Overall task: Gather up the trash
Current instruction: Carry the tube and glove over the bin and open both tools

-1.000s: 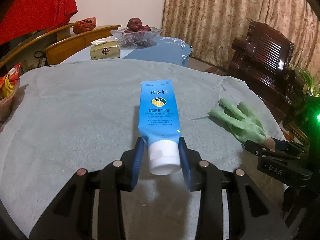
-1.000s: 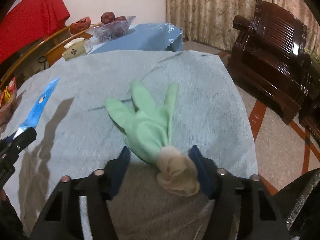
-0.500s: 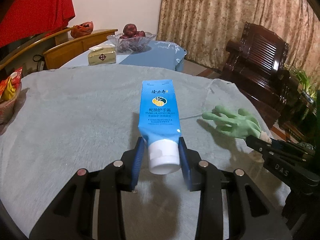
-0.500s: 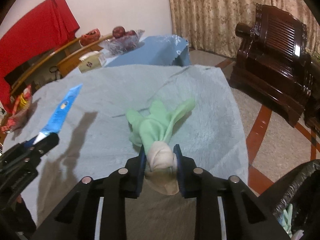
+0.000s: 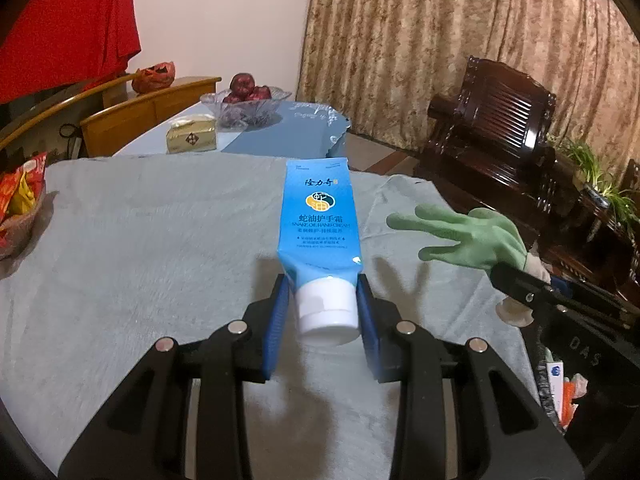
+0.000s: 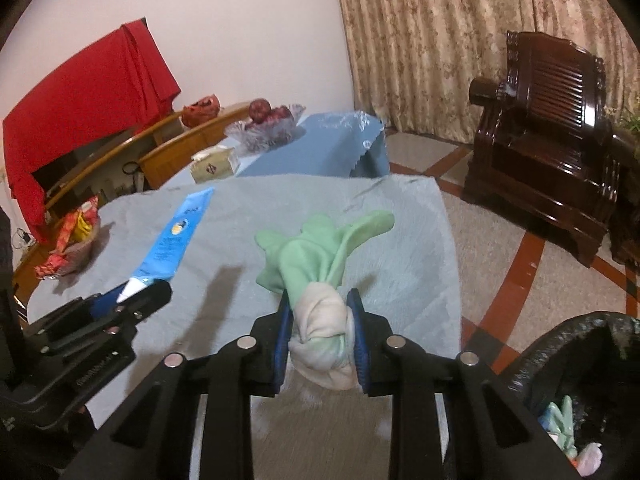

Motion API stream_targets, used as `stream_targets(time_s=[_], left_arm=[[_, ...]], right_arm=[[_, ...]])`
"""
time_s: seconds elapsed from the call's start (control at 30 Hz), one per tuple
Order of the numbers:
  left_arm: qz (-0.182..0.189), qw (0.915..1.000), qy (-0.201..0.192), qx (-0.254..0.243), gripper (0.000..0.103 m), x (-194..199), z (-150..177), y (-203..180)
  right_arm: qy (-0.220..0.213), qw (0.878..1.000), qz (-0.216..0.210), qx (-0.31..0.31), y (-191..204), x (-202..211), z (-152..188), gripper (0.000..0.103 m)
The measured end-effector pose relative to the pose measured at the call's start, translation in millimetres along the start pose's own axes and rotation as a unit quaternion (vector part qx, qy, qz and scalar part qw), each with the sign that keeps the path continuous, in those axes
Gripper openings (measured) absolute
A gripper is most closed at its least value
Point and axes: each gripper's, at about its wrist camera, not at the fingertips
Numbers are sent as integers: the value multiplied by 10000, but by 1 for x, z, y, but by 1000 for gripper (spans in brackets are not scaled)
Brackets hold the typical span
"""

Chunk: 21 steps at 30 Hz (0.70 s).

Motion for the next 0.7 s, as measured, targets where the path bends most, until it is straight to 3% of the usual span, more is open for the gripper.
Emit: stream_targets(time_s=[0.7], left_arm=[[540,9964,-341,-557,32,63,16,-80]], right_arm=[[-750,9964,352,-163,-43,114,34,27]])
Point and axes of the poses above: each gripper's, at about its wrist camera, not at the fingertips, and x roughly against the way its jaws point, y to its left, z to its underside, and after that the axes turned 15 degrees about y, right-handed
